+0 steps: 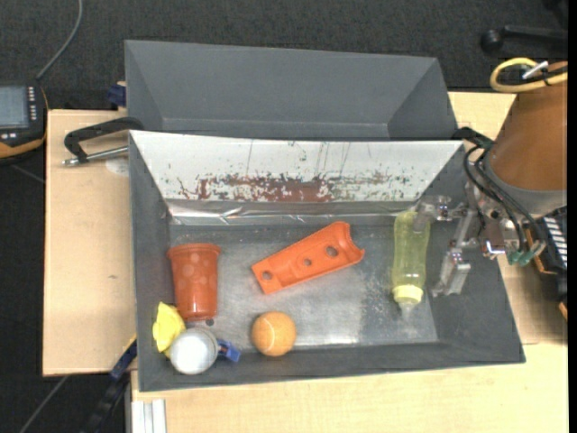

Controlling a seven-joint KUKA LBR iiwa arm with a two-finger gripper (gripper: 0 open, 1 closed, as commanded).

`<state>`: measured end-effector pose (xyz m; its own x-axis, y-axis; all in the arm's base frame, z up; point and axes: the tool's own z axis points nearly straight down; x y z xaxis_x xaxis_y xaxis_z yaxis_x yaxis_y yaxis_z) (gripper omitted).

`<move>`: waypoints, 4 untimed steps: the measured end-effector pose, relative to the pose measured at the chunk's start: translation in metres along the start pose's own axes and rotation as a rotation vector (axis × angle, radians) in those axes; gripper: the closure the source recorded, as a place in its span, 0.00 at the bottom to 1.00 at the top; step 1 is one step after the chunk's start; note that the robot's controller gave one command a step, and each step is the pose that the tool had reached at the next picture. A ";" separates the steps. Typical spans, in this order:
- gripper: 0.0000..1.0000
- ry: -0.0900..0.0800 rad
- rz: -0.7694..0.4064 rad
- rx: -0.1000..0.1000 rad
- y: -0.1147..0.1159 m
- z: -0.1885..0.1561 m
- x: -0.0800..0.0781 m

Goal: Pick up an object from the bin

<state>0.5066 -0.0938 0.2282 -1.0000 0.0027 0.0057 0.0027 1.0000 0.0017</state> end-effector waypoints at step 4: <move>0.00 -0.016 -0.198 0.003 0.086 0.135 -0.041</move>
Offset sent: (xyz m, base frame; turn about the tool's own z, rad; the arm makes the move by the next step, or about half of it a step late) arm -0.0005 0.0746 -0.1081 -0.1225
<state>0.5467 -0.0079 0.0928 -0.9809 -0.1943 -0.0107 -0.1943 0.9809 -0.0017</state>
